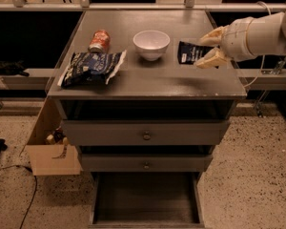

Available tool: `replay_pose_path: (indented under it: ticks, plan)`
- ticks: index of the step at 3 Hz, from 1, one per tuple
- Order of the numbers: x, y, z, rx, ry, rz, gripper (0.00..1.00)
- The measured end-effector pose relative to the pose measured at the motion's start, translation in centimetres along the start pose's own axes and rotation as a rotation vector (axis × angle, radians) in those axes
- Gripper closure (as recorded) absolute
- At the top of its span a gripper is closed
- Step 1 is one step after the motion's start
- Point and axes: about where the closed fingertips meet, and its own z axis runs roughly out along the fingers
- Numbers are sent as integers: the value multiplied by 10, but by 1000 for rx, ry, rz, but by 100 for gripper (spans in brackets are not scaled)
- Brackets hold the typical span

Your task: Pick rxbar blueberry from bottom drawer and place on counter

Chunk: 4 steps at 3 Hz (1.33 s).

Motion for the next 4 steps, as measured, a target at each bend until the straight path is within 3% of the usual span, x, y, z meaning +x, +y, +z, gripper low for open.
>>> replay_pose_path:
  ticks: [1,3,4]
  plan:
    - [10,1,9,-19,17,5,100]
    - [23,28,20,-66,36,30,100]
    - [23,30,21,-69,36,30,74]
